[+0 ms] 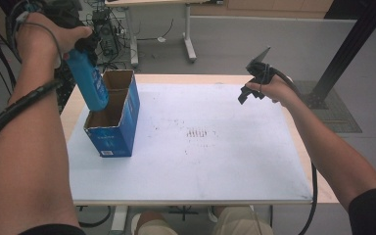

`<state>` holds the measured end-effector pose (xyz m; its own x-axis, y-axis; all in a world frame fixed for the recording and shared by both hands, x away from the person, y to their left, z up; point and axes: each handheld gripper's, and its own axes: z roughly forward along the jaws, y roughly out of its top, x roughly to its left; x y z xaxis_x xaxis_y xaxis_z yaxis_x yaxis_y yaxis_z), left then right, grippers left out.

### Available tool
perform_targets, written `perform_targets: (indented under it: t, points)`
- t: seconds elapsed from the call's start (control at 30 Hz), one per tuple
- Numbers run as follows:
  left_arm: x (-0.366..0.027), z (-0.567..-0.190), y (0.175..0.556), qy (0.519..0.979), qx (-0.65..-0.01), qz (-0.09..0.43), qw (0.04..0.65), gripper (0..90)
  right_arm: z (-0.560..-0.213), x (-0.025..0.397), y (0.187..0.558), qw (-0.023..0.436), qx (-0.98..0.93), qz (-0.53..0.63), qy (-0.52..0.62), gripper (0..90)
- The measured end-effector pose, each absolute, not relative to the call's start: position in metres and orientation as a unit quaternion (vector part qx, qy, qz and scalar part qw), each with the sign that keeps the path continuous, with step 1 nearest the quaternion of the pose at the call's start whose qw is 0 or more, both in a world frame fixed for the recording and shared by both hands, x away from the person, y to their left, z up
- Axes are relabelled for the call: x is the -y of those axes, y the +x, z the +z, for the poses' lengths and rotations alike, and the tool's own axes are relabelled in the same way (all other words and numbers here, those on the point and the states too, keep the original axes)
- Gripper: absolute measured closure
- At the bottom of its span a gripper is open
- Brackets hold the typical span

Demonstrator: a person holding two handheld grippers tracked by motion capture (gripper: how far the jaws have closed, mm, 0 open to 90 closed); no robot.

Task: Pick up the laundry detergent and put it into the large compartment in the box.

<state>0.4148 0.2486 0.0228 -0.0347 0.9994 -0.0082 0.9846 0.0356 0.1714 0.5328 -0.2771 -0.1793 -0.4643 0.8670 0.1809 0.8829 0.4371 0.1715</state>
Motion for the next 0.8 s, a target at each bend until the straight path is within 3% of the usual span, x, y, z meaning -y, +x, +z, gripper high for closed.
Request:
perform_targets:
  t: [0.8]
  points:
    - [-0.245, -0.041, 0.422, 0.699, -0.711, 0.051, 0.057, 37.1, -0.179, 0.279, 0.532, 0.032, 0.847, -0.12, -0.516, 4.6]
